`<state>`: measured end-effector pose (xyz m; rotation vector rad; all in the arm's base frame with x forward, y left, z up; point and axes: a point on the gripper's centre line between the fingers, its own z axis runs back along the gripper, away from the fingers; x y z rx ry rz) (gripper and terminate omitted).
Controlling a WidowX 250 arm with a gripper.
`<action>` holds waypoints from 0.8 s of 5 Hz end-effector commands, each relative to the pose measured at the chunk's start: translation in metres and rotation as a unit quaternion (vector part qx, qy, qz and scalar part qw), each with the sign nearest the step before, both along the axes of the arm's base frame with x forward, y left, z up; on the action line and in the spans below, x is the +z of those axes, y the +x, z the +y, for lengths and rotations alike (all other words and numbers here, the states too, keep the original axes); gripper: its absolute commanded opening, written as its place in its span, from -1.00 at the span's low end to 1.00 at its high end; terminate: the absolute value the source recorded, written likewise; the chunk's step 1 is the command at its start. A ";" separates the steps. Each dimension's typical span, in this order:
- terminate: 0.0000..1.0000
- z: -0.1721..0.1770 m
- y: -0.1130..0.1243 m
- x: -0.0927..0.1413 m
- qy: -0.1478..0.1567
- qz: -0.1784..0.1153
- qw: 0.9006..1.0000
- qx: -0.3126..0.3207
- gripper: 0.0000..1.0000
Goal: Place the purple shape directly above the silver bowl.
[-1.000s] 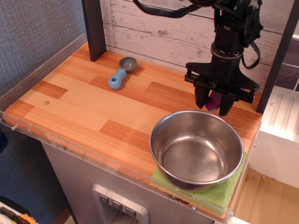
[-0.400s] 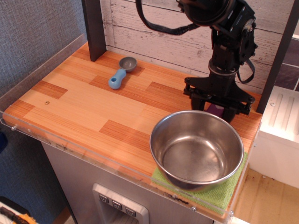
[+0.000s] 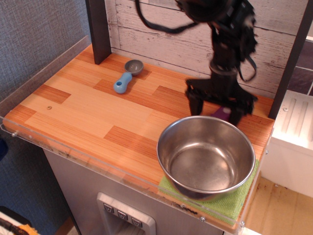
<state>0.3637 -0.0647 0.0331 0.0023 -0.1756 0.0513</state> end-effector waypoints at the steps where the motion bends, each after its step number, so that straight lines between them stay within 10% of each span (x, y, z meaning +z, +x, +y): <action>1: -1.00 0.049 0.009 0.102 -0.049 -0.121 0.991 0.022 1.00; 4: -1.00 0.110 -0.048 0.121 0.039 -0.038 0.993 -0.102 1.00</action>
